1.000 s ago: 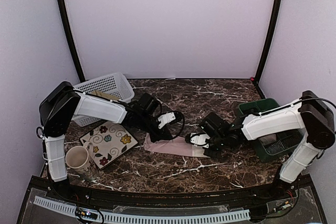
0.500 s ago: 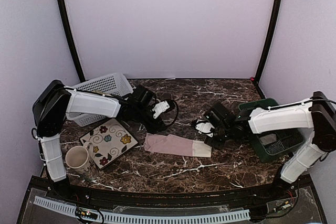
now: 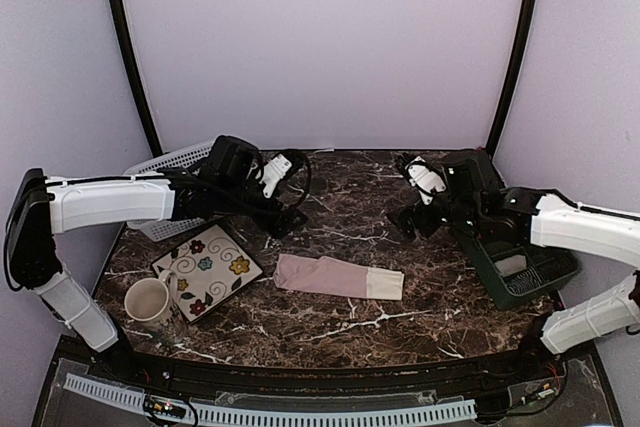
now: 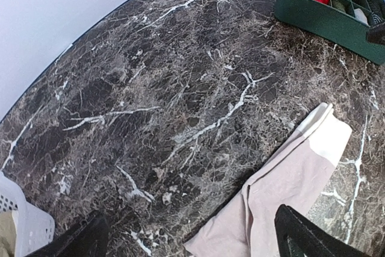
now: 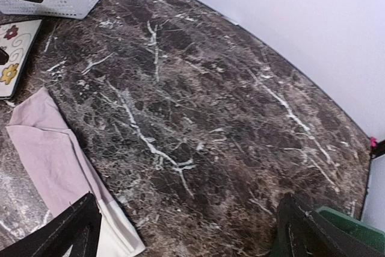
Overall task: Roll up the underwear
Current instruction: Fold the underwear at the center of the board, then rotate the underwear at the center of the board.
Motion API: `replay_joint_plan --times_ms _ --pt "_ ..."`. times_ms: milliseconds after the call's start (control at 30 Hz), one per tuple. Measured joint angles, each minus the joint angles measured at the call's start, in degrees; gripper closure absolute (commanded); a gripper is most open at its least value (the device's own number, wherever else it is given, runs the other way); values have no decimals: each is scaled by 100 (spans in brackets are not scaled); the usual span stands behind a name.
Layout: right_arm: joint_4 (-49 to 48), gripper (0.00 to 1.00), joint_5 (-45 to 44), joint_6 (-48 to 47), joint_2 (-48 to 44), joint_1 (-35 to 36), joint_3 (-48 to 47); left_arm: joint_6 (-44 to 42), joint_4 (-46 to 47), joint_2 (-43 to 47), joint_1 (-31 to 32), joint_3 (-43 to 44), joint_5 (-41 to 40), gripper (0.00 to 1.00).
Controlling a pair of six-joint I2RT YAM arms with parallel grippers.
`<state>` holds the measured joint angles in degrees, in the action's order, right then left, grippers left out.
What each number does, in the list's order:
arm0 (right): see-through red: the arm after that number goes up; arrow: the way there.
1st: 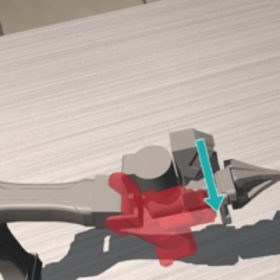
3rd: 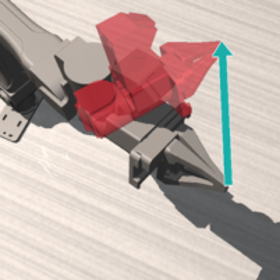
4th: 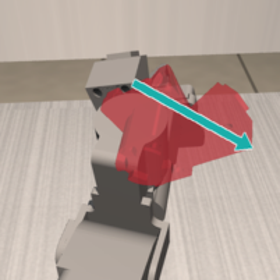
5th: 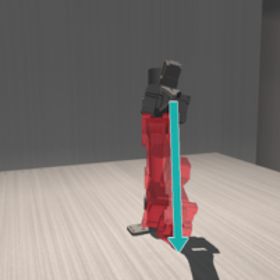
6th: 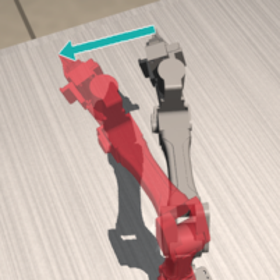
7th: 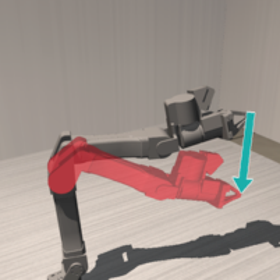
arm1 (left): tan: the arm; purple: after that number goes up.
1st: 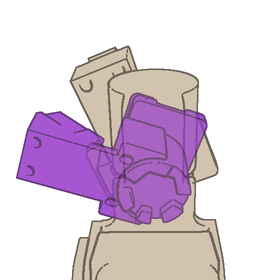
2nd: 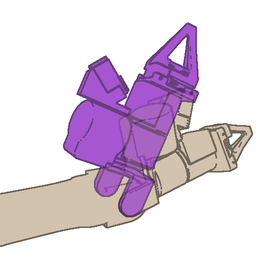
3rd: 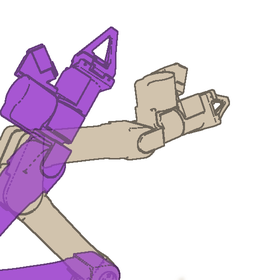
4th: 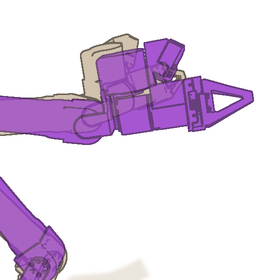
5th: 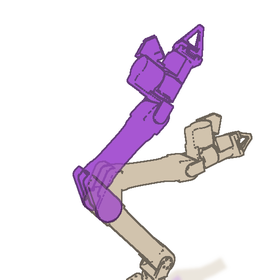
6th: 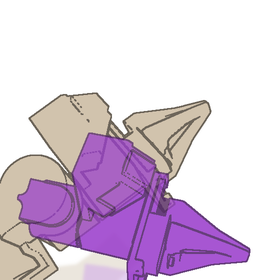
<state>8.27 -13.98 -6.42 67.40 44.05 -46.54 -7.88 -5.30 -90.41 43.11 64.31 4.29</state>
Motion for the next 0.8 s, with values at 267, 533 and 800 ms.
replay_joint_plan --times_ms 267,533,800 --pt "1244 2 1582 415 1928 -636 -1578 551 -629 74 26 -457 94 1" --pt "2173 5 2551 531 3040 -973 -1731 345 -1685 -442 719 -448 -599 1" --pt "2430 8 3099 660 3405 -1060 -2013 197 -2026 -1056 988 -297 -1314 1"
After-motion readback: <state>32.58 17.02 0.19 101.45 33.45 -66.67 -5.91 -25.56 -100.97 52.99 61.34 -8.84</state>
